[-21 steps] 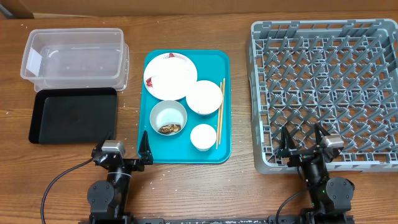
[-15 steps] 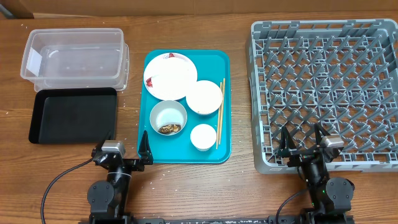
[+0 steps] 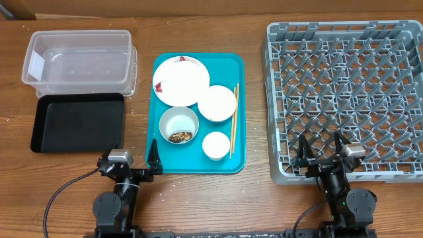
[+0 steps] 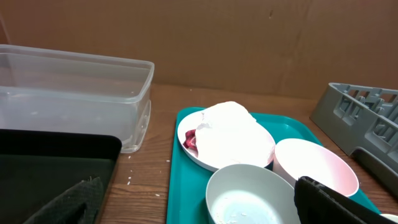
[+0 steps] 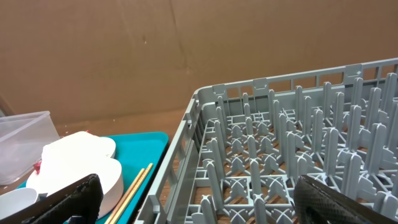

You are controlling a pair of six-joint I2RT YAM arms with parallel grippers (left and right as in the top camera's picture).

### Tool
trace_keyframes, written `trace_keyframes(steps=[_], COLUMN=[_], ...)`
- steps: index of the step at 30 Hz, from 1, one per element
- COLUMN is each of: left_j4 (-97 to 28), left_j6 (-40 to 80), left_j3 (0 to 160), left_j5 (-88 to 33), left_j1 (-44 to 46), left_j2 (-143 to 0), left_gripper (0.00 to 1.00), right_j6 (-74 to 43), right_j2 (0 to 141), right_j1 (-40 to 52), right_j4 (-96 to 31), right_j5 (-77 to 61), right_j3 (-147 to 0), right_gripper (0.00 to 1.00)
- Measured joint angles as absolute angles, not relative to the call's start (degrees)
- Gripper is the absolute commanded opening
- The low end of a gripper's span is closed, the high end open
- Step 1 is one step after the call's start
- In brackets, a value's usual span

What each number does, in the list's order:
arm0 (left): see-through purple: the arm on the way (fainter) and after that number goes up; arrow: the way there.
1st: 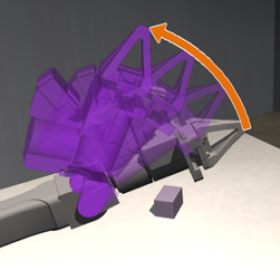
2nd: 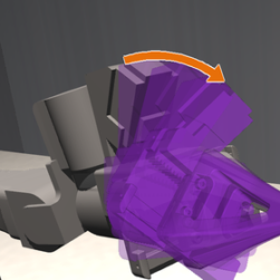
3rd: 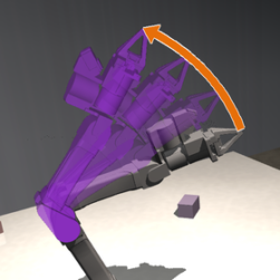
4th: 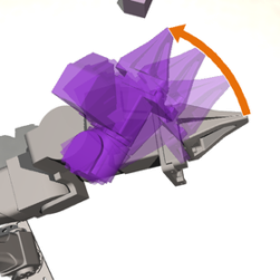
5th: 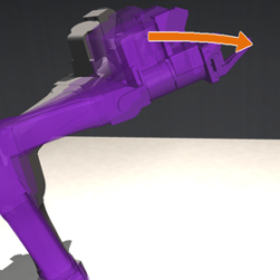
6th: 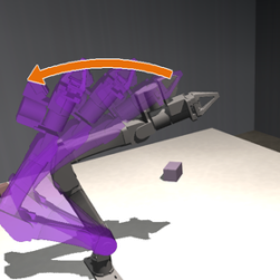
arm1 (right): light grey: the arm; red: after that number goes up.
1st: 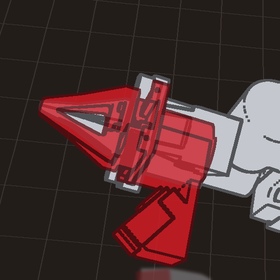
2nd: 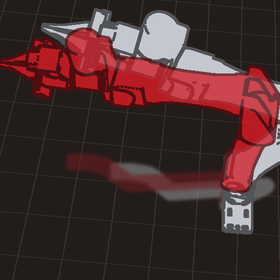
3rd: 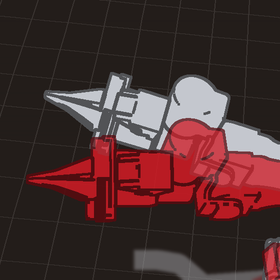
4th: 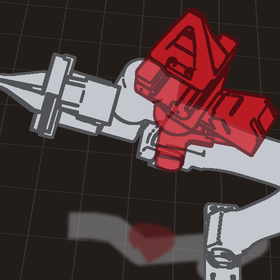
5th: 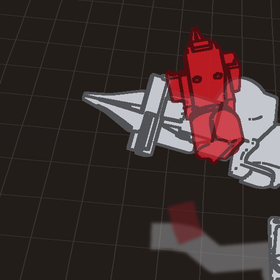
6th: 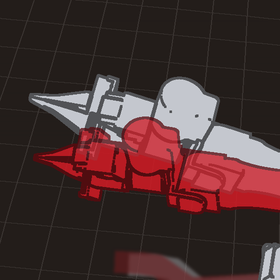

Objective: Sort waste into correct bins and load items into the dishwasher

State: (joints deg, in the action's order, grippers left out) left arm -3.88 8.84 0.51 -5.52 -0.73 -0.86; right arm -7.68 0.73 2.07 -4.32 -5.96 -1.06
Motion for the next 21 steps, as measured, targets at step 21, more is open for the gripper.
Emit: trace_keyframes(steps=[21], left_j4=[-1.8], left_j6=[8.8], left_j3=[0.5], left_j5=[-4.9], left_j1=[-0.7], left_j2=[-0.9], left_gripper=[1.0], right_j6=[-7.7], right_j2=[0.7], right_j1=[2.1], right_j4=[-2.2], right_j5=[-6.0], right_j3=[-1.1], right_gripper=[1.0])
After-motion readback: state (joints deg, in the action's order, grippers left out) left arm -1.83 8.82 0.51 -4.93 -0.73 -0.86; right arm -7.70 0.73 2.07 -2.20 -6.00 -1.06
